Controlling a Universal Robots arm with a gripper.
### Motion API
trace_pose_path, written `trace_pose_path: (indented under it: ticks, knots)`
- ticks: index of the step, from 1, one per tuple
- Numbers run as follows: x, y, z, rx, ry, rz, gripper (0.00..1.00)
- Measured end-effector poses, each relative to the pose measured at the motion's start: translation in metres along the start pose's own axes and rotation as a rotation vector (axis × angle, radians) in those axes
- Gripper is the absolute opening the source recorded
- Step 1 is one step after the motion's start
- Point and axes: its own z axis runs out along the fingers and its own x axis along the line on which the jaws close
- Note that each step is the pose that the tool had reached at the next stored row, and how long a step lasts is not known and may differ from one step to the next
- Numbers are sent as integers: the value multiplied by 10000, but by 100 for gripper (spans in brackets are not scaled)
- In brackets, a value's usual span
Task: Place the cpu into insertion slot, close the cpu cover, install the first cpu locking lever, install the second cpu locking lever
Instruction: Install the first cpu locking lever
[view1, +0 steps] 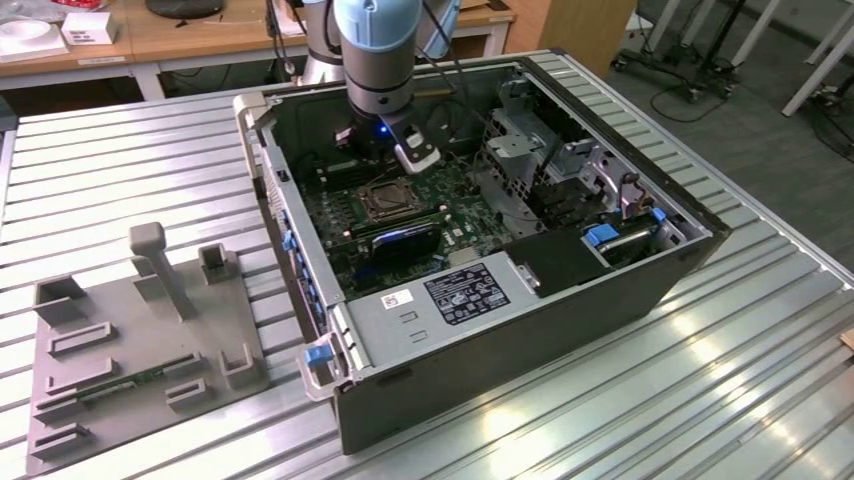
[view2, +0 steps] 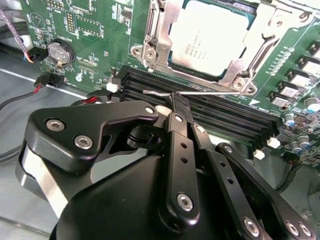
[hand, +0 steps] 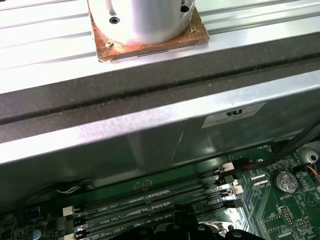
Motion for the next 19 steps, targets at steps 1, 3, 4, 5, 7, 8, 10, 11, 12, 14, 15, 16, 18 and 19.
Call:
trace_pose_path:
  ticks: [1,3,4,5,7,8,10,11,12,14,15,16,18,19]
  knots:
    - [1,2,1,0,-1,0,11]
    - [2,3,1,-2,-3,-1,11]
    - [3,4,2,-2,-3,-1,11]
    - [3,4,2,-2,-4,-1,11]
    - [3,5,2,-3,-6,0,11]
    - [3,5,2,-3,-7,-1,11]
    - [3,4,5,-3,-8,-1,11]
    - [4,2,7,-4,-9,-1,11]
    - [4,0,8,-4,-10,0,11]
    - [1,-7,6,-5,-8,-1,11]
    - [1,-9,5,-12,-6,2,11]
    - [1,-9,5,-19,-5,3,11]
    - [0,-9,5,-22,-4,3,11]
    - [0,-9,5,-22,-3,3,11]
